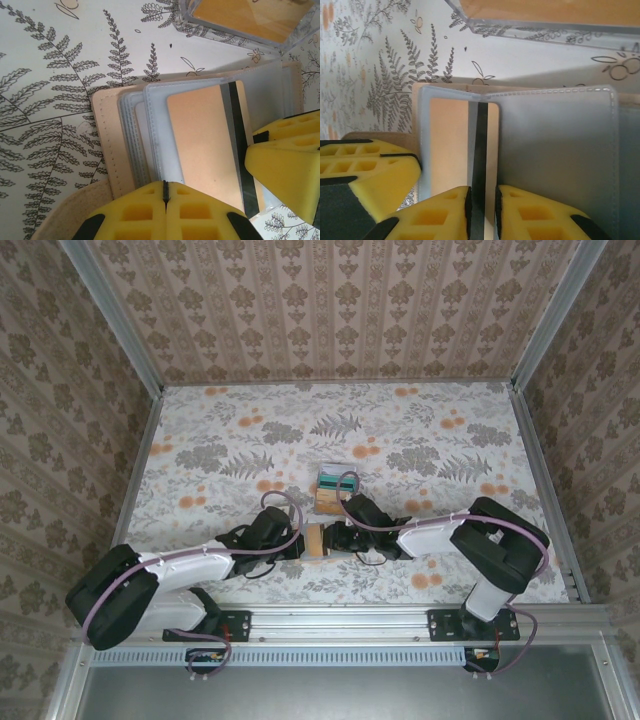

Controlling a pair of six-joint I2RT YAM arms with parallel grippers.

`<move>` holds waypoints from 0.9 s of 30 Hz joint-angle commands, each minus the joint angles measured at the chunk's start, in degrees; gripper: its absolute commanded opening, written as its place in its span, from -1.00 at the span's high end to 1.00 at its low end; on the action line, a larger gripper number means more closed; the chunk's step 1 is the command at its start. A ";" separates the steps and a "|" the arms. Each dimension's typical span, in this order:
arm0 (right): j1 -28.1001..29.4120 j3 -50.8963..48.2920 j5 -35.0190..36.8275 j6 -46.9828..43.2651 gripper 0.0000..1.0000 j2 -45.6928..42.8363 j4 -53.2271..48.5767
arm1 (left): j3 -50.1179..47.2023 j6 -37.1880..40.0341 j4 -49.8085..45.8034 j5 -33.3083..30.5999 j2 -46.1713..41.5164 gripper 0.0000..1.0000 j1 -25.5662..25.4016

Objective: Take the credit cards out of the card holder

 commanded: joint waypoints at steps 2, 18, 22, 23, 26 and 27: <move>-0.43 -0.28 -1.10 1.02 0.62 2.20 1.61 | 0.11 -0.31 -4.36 -1.46 1.35 1.00 0.04; -4.08 -6.97 1.34 0.43 0.98 -5.65 -1.10 | -0.13 -0.01 -5.68 -2.19 0.02 1.00 0.09; -5.83 -8.85 1.62 -0.46 0.98 -9.17 -2.85 | -0.04 0.13 -5.96 -2.28 -0.12 1.00 0.04; -6.14 -9.15 1.63 -0.74 0.98 -9.99 -3.33 | -0.03 0.19 -5.95 -2.26 -0.14 1.00 0.04; -7.35 -9.75 1.72 -1.95 0.98 -12.95 -6.01 | -0.01 0.20 -6.13 -2.10 -0.41 1.00 0.04; -7.74 -9.95 1.81 -2.42 0.98 -14.28 -7.09 | 0.06 0.22 -6.28 -2.09 -0.54 1.00 0.04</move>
